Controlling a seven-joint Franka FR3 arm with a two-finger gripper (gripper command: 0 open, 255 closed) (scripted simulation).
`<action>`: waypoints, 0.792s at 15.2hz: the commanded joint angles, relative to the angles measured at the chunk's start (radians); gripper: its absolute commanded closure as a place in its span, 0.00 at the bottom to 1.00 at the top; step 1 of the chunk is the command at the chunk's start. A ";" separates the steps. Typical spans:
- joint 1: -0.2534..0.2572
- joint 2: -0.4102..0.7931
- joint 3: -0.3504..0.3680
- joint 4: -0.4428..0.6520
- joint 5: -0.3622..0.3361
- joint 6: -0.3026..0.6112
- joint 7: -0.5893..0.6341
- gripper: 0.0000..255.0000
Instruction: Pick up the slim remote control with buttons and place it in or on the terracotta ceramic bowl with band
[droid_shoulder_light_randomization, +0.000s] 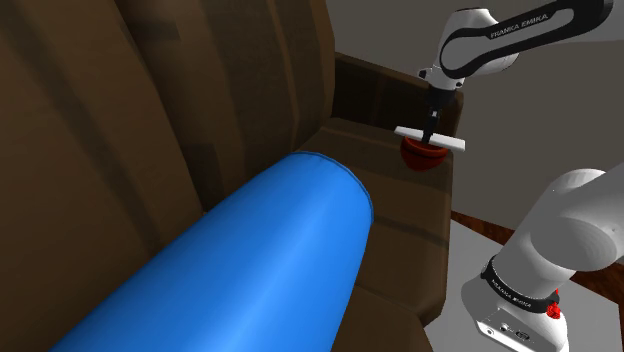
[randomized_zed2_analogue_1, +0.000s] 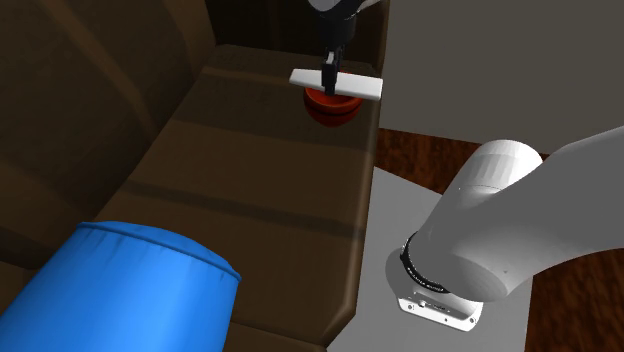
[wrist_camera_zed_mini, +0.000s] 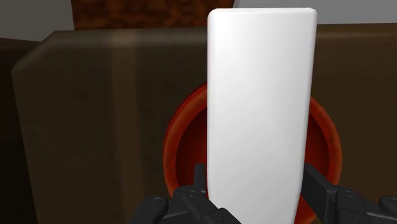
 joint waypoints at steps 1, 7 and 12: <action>0.000 0.000 0.000 -0.001 0.000 0.001 0.000 1.00; 0.000 0.000 0.000 0.000 0.000 0.001 0.000 0.00; 0.002 -0.034 0.020 0.075 0.007 -0.109 0.002 0.00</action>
